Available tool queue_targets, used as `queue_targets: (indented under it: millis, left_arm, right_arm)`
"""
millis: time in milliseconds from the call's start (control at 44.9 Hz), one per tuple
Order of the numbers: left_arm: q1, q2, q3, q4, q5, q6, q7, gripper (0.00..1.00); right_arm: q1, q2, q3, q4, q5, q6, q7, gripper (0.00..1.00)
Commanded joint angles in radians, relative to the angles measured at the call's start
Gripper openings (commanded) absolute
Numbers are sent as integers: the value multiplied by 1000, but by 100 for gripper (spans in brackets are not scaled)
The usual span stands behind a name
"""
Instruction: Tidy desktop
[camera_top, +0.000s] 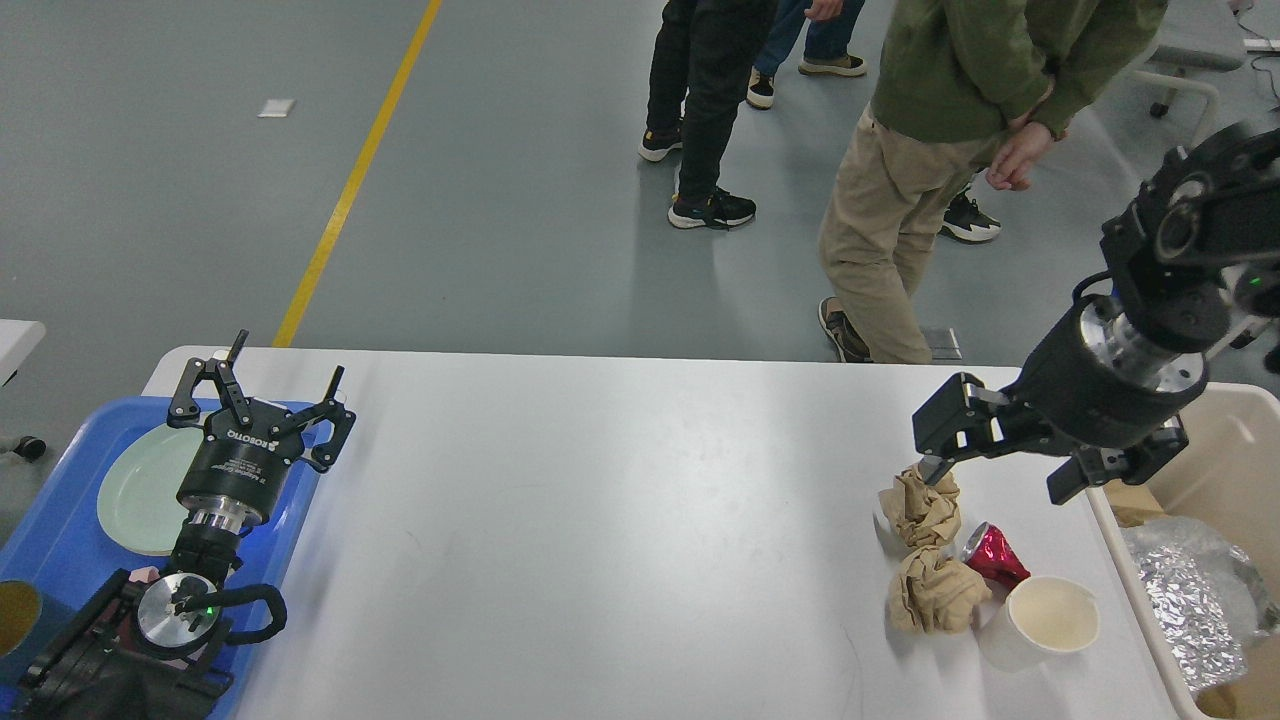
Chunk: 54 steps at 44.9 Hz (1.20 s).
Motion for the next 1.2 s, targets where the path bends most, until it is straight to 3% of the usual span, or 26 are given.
queue_targets:
  millis: [0,312,401,557,1181]
  left_arm:
    - [1,0,0,0,0,0,0,96]
    - [-1,0,0,0,0,0,0,96]
    - [1,0,0,0,0,0,0,96]
    - [1,0,0,0,0,0,0,96]
    - [-1,0,0,0,0,0,0,96]
  right_arm:
    - [-164,6,47,-50,0,-79,-2,100]
    - [-598,15,128,-274,42,-351,-15,100]
    - [-678,21,133,-361,155,-357,-35,100]
    - [-755,50,137,-444,187,-375,-121,100]
    - [-875,98,188,-539,191,-420,-126,100]
